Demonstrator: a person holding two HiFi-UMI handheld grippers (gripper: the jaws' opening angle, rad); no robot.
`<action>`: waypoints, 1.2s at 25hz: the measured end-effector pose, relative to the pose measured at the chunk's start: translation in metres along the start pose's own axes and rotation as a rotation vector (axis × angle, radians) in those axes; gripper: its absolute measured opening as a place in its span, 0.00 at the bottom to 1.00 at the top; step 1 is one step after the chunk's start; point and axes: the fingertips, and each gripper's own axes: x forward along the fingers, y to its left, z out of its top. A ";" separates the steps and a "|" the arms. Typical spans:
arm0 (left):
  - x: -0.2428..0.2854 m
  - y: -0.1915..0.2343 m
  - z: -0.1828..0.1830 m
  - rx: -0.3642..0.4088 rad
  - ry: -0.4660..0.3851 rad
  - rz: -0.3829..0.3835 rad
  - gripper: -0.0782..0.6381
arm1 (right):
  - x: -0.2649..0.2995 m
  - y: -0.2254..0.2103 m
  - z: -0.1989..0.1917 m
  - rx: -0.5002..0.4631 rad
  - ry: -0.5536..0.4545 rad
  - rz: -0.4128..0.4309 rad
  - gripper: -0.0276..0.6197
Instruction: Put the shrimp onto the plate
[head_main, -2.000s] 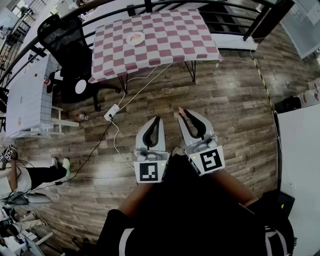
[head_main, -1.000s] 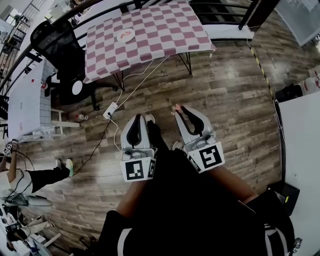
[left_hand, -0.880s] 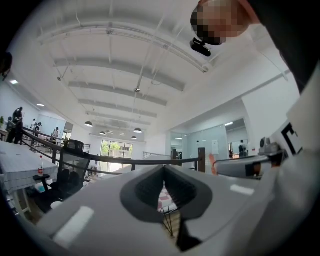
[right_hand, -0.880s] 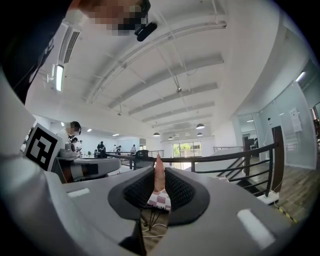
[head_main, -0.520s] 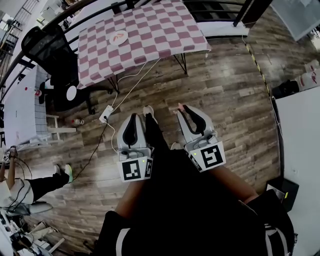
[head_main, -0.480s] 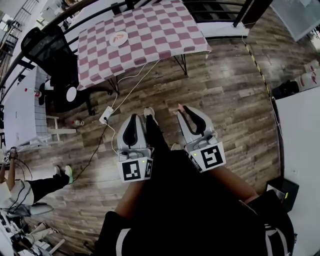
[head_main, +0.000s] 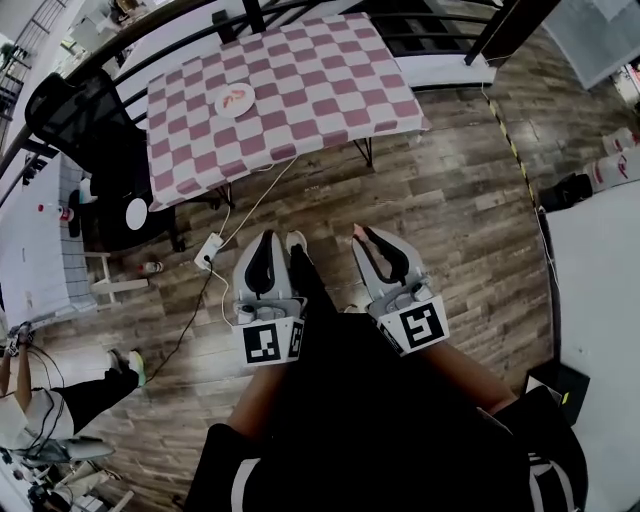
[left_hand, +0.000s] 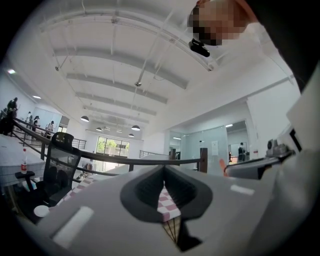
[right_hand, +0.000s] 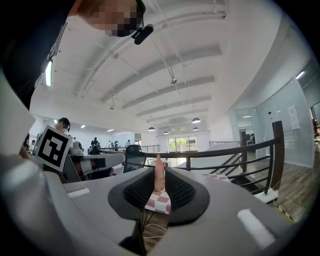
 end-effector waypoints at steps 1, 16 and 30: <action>0.009 0.008 -0.001 -0.004 0.001 0.000 0.12 | 0.011 0.000 0.000 -0.001 0.002 0.003 0.14; 0.137 0.147 -0.003 -0.060 0.053 0.028 0.12 | 0.210 -0.028 0.034 0.008 0.048 -0.044 0.14; 0.201 0.262 -0.008 -0.109 0.019 0.073 0.12 | 0.344 -0.003 0.063 -0.099 0.032 -0.011 0.14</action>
